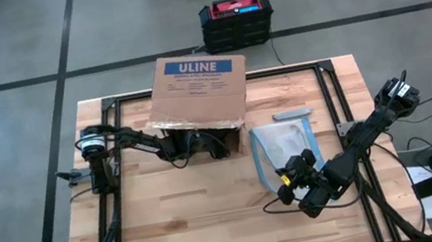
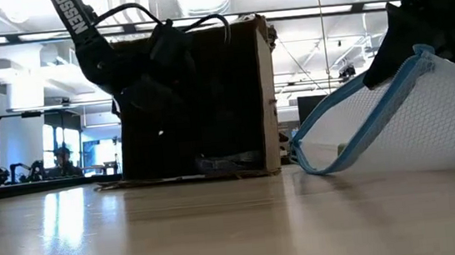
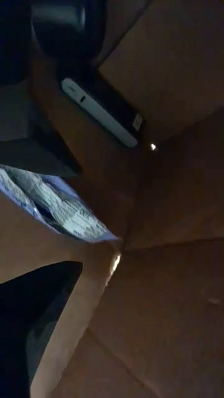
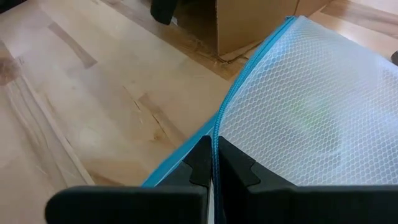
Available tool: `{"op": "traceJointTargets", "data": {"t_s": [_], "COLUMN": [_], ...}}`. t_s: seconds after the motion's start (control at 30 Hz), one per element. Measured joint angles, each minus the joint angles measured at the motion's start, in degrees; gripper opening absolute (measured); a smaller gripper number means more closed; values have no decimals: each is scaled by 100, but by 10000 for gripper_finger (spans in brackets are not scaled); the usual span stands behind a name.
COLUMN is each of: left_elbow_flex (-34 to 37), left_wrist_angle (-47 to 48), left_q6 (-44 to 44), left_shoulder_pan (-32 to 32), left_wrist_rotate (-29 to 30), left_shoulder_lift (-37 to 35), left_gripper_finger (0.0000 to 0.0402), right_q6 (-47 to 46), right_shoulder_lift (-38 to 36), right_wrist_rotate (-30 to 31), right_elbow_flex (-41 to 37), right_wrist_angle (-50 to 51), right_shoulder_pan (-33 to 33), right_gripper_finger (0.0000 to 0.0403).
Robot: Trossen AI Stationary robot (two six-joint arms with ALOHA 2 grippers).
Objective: Unpack boxes
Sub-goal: Put the violet chocolate bar into the white zip bag
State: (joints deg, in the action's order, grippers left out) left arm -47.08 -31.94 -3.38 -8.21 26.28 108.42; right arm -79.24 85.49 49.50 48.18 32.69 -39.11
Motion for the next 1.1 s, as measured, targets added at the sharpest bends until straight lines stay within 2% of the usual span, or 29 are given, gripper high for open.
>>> {"op": "traceJointTargets", "data": {"t_s": [0.27,0.4,0.57,0.73,0.9,1.0,1.1], "left_elbow_flex": [-3,-10,-27,-29,-6,14,10], "left_wrist_angle": [234,529,870,1165,1565,1789,1733], "left_q6": [-360,-367,-133,336,676,661,280], "left_shoulder_pan": [-211,-291,-295,-196,142,464,743], "left_wrist_rotate": [-3,-412,-634,-763,-800,-919,-766], "left_shoulder_lift": [133,177,179,148,-109,-435,-797], "left_gripper_finger": [245,248,236,196,124,89,73], "right_q6": [0,-13,-62,-104,-67,-44,-39], "right_shoulder_lift": [0,25,177,280,182,164,162], "right_wrist_rotate": [-2,-4,-44,-72,-167,-204,-238], "right_elbow_flex": [0,0,0,0,0,1,0], "right_wrist_angle": [-2,-4,-77,-223,-254,-259,-276], "right_shoulder_pan": [0,0,2,-15,-113,-173,-190], "right_gripper_finger": [0,0,0,0,0,0,0]}}
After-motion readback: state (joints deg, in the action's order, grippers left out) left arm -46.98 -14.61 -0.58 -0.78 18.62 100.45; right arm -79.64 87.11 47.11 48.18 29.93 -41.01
